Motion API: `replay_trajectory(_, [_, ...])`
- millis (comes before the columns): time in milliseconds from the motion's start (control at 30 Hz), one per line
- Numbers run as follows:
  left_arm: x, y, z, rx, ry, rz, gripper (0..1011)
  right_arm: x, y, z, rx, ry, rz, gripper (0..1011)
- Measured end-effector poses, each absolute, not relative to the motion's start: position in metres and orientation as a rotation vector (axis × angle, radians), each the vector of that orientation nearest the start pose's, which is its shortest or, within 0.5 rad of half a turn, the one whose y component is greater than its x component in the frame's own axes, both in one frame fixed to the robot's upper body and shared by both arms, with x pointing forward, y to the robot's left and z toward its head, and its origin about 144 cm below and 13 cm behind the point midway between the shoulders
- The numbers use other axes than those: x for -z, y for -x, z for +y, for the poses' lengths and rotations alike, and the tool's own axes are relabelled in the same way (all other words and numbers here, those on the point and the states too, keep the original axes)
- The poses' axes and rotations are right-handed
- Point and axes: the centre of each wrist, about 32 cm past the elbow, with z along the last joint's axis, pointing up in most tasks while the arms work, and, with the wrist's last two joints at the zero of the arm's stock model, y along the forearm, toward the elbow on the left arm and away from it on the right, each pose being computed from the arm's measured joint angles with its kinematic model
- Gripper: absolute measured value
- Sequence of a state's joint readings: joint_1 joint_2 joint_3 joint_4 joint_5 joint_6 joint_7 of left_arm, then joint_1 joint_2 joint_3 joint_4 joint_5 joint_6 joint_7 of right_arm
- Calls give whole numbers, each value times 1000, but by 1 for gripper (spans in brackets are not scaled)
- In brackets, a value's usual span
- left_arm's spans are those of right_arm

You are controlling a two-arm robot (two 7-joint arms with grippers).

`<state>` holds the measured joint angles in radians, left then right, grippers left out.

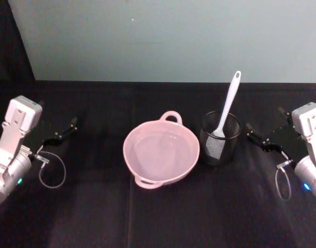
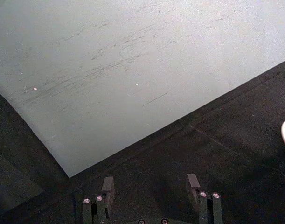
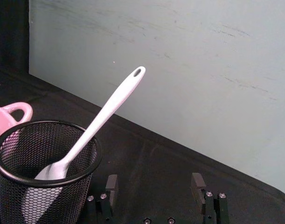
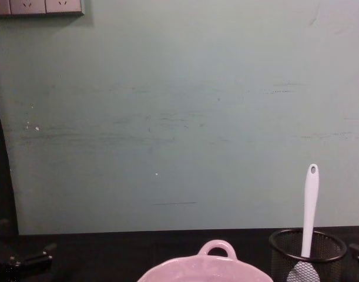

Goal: Use the one hand to pick up the spoon and stir the clear water in the bowl.

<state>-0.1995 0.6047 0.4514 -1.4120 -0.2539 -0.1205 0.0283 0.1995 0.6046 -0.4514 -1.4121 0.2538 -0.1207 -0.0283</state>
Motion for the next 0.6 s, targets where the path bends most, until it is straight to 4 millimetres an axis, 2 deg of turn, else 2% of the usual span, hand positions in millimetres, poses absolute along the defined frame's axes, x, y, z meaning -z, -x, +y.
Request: replay_trajectory(600, [-1140,-489,310,-1248,-304,-285,1011,-1140,-489,-310,1248,304,-285,1002])
